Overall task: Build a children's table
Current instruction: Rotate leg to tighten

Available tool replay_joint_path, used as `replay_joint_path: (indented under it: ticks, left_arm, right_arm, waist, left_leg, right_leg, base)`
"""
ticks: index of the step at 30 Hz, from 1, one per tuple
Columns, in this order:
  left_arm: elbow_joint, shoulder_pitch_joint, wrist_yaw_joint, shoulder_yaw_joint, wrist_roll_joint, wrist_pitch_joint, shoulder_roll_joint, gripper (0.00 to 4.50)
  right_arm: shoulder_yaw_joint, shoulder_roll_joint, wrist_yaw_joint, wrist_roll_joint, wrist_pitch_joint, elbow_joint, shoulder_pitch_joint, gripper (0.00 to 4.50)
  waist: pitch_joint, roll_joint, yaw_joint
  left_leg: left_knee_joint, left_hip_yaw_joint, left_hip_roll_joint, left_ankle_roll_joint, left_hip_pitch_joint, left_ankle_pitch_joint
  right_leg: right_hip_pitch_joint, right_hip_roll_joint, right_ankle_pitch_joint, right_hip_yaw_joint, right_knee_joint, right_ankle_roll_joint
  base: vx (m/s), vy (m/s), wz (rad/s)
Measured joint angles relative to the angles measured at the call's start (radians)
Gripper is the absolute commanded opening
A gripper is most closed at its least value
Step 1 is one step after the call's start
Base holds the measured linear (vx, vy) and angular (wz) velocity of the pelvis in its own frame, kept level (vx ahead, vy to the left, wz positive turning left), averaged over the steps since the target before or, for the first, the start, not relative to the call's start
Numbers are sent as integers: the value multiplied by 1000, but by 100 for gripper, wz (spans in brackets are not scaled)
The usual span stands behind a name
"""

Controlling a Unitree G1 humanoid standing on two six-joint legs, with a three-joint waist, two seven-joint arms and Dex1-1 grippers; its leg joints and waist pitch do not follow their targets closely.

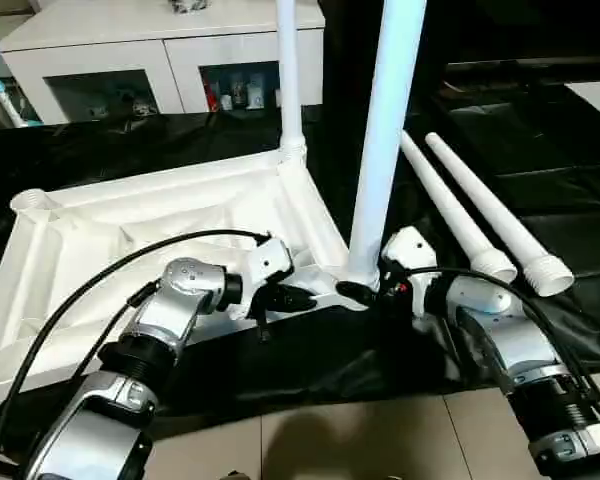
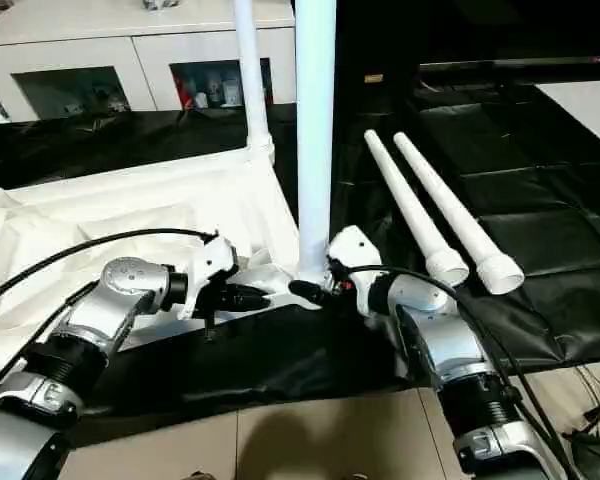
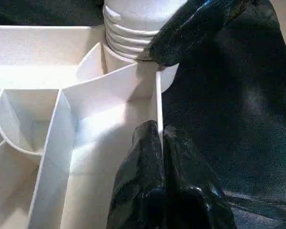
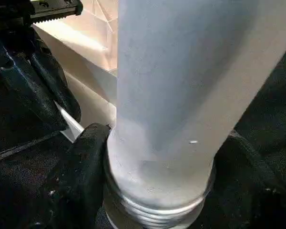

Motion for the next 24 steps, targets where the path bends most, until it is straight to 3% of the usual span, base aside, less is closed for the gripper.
replay_joint_path:
  ticks: [7, 14, 24]
  left_arm:
    - [0, 0, 4, 1, -1, 3, 0, 0]
    - [96, -58, 158, 11, 24, 13, -67, 0]
    - [362, -241, 510, 43, 56, 51, -261, 0]
  right_arm:
    - [-5, 17, -19, 1, 0, 7, 0, 272]
    - [-57, 156, -306, -36, 38, 79, -25, 272]
    - [-140, 261, -676, -86, 78, 376, -247, 272]
  waist:
    - [0, 0, -1]
    - [0, -1, -13]
    - [-1, 0, -12]
  left_leg:
    - [0, 0, 0, 0, 0, 0]
    - [1, 0, 0, -3, 2, -2]
    - [2, 0, -2, -3, 2, -1]
  right_leg:
    - [0, 0, 0, 0, 1, 0]
    - [5, 0, 0, 1, 2, 0]
    - [8, 0, 3, 2, 1, -2]
  base:
    - [0, 0, 0]
    - [0, 0, 0]
    - [0, 0, 0]
